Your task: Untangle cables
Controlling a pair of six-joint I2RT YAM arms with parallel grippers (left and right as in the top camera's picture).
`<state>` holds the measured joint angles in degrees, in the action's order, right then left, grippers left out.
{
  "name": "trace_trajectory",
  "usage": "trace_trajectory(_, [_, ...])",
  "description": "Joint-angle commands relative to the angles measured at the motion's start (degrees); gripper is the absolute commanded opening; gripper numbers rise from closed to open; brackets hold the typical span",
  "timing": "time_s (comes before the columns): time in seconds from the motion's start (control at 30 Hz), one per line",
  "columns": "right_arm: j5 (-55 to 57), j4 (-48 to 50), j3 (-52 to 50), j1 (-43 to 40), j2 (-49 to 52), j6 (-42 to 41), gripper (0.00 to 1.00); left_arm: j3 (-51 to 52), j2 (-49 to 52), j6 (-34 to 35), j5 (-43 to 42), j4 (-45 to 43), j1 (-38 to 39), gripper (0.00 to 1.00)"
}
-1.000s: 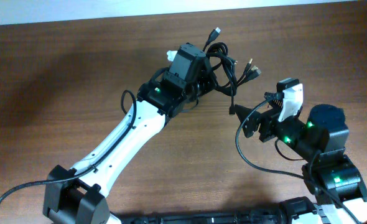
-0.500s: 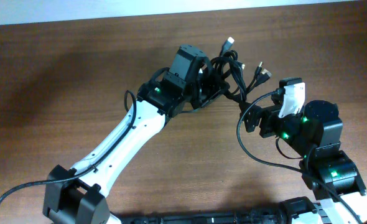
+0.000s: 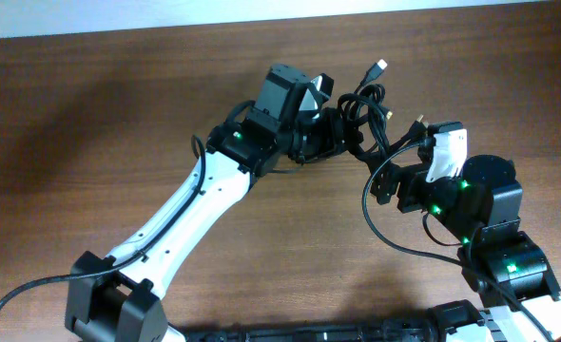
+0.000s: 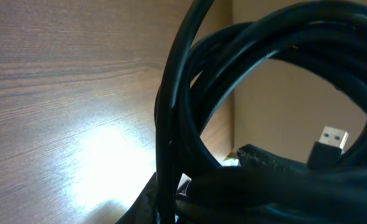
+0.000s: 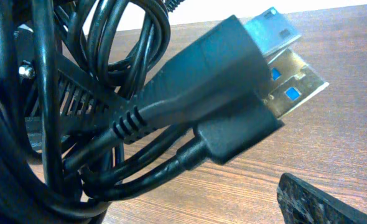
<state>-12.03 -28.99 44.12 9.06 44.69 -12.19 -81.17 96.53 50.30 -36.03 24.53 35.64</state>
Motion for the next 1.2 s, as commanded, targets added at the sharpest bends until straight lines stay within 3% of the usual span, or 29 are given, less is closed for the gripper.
trace_trajectory(0.0, [5.6,-0.3,1.1,-0.1,0.3,-0.3,0.99,-1.3,-2.5,-5.0,-10.3,0.0,-2.6,0.0])
trace_trajectory(0.37, [7.6,-0.9,1.1,-0.1,0.3,-0.3,0.99,-1.3,-2.5,-10.2,-18.5,0.6,-7.7,0.0])
trace_trajectory(0.73, [11.0,-1.0,1.1,-0.1,0.3,-0.4,0.99,-1.3,-2.5,-21.2,-30.6,0.6,-7.7,0.0])
trace_trajectory(1.17, [11.6,7.9,1.1,-0.1,0.3,-6.8,0.99,-1.3,-2.5,-22.2,-30.7,1.0,-7.0,0.0])
